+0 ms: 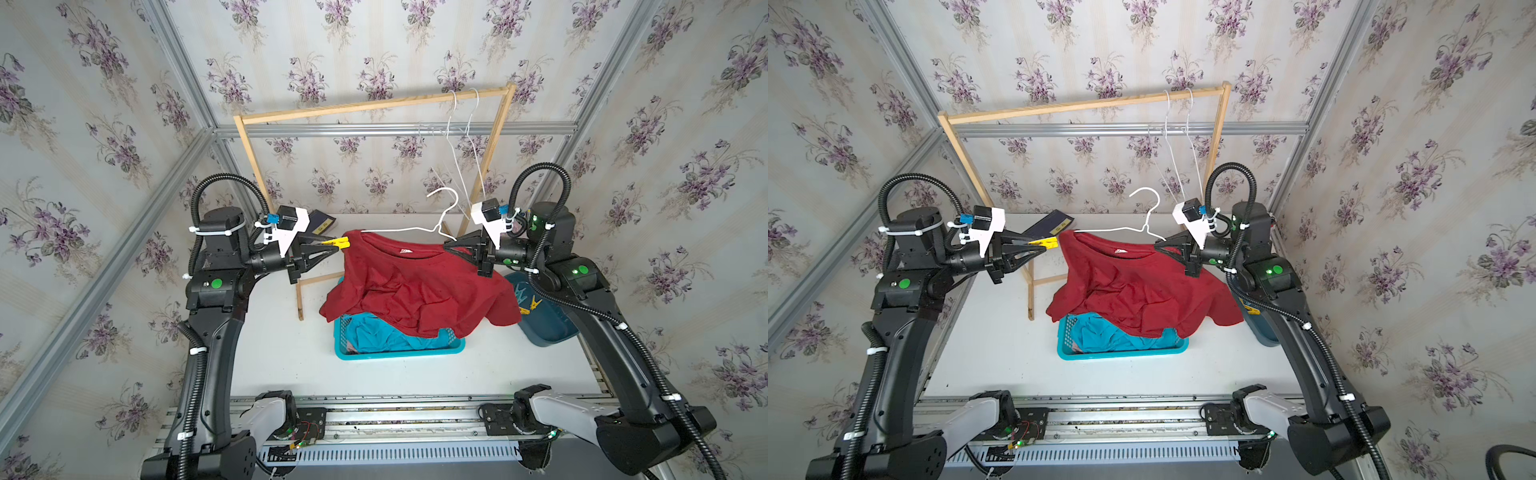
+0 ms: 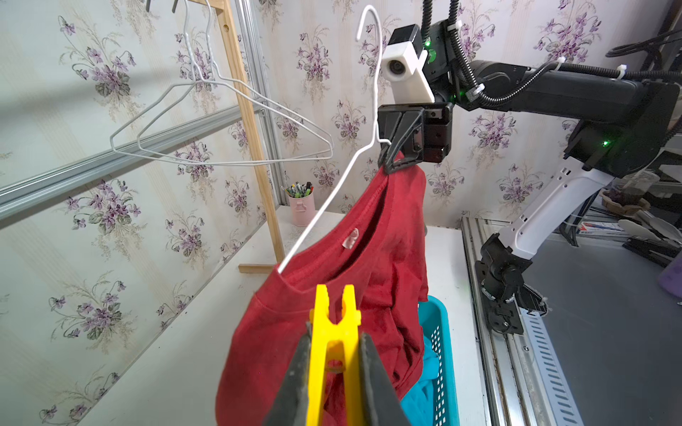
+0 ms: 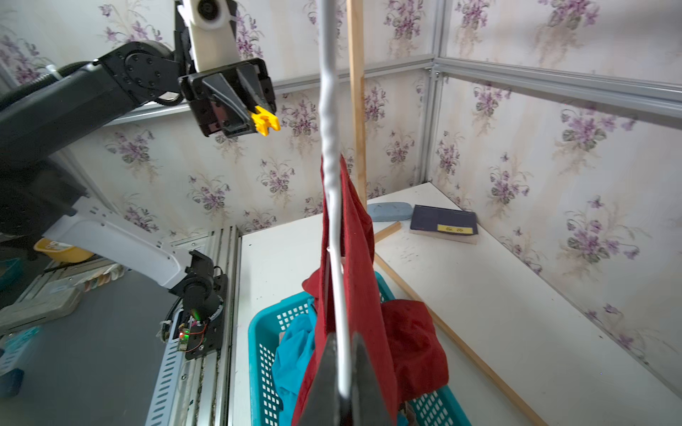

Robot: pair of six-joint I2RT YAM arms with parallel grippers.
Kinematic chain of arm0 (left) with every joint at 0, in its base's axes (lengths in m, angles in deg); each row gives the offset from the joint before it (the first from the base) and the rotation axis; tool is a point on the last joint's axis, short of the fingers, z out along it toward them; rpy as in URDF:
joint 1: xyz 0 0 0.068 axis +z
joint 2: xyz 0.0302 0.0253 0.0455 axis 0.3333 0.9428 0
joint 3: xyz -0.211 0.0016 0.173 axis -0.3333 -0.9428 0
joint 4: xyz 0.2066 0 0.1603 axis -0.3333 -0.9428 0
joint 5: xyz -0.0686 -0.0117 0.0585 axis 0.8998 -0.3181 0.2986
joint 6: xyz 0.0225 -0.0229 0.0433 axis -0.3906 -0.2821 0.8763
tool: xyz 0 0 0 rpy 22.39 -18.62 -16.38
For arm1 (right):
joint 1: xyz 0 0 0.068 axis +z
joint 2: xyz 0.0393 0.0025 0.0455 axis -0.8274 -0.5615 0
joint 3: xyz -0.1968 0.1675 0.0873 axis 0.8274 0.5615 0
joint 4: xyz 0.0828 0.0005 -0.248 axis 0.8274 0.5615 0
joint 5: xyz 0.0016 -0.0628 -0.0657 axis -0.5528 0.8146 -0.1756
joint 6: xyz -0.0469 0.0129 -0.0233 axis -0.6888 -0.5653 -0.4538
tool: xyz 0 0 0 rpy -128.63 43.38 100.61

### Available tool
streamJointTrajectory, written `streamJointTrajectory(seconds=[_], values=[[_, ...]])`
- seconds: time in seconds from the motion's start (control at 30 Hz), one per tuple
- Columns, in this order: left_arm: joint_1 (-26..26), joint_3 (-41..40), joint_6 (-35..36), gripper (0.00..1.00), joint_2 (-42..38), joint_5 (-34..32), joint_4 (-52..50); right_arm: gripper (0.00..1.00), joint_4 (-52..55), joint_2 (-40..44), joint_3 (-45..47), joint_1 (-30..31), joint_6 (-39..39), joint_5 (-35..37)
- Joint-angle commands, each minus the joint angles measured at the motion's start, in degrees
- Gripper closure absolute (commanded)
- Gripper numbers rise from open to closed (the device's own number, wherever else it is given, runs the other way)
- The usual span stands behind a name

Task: Remove the clothespins securing t-shirts to the hanger
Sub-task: Place the hanger in the basket.

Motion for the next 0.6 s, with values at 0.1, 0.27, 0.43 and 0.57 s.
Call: streamJointTrajectory(seconds=[0.1,0.27,0.43,0.57], values=[[0.0,0.84,-0.21,0.93,-0.34,-0.58,0.0,1.0,-5.3,-1.94,1.8,2.35,2.49,-1.9],[-0.32,0.23,-0.91,0.92,-0.37,-0.98,0.17,1.0,-13.14,-6.19,8.14,8.98,7.85,-0.02],[-1.38,-1.45,-0.66,0.9,-1.61,-4.68,0.29,0.95,-15.94,-7.93,15.15,9.58,11.82,3.38],[-2.7,-1.79,-0.97,0.89,-1.03,-6.2,0.35,0.8,-13.79,-10.49,18.83,9.58,12.68,9.06]])
